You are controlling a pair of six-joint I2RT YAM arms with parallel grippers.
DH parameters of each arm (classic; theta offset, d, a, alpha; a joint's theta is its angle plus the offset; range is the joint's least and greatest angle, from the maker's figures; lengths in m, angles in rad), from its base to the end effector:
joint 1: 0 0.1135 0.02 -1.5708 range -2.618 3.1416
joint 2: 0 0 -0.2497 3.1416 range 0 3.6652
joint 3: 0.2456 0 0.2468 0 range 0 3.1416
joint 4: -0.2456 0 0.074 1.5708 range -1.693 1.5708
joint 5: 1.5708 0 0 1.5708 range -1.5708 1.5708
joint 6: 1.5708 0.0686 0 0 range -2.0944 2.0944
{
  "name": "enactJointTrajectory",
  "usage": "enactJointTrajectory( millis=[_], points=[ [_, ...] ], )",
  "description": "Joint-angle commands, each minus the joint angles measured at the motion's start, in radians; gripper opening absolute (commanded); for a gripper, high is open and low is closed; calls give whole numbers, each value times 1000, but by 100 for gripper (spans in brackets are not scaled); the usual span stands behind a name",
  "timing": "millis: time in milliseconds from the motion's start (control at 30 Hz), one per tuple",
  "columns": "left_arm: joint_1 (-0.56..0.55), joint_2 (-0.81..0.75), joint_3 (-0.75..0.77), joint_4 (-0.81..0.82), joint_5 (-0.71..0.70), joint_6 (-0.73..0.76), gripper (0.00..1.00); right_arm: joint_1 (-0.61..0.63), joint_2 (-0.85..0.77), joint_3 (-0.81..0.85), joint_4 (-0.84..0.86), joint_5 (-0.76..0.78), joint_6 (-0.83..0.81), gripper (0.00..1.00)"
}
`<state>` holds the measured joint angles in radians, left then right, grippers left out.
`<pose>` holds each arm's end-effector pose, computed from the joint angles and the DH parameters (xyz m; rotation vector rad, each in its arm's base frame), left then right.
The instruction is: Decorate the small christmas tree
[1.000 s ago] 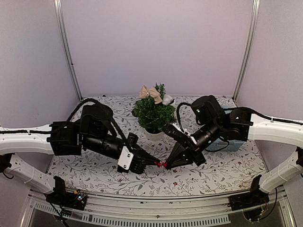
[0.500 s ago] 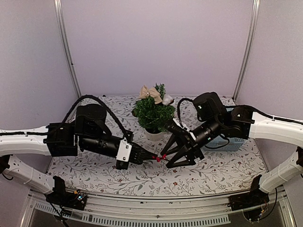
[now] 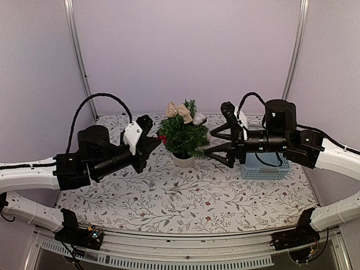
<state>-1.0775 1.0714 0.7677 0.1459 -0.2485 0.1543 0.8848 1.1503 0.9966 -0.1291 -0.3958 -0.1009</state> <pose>0.1501 -0.2435 0.2963 0.8520 1.5243 -0.4659 0.1668 0.2455 0.3258 -1.1568 1.5463 0.9015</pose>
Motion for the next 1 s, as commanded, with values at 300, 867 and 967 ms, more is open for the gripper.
enactJointTrajectory(
  millis=[300, 867, 967],
  points=[
    [57, 89, -10, 86, -313, -260, 0, -28, -49, -91, 120, 284, 143, 99],
    [128, 400, 100, 235, -246, -258, 0, -29, -42, -85, 92, 311, 130, 99],
    [131, 440, 115, 242, -234, -241, 0, -29, -46, -84, 87, 313, 127, 99]
  ],
)
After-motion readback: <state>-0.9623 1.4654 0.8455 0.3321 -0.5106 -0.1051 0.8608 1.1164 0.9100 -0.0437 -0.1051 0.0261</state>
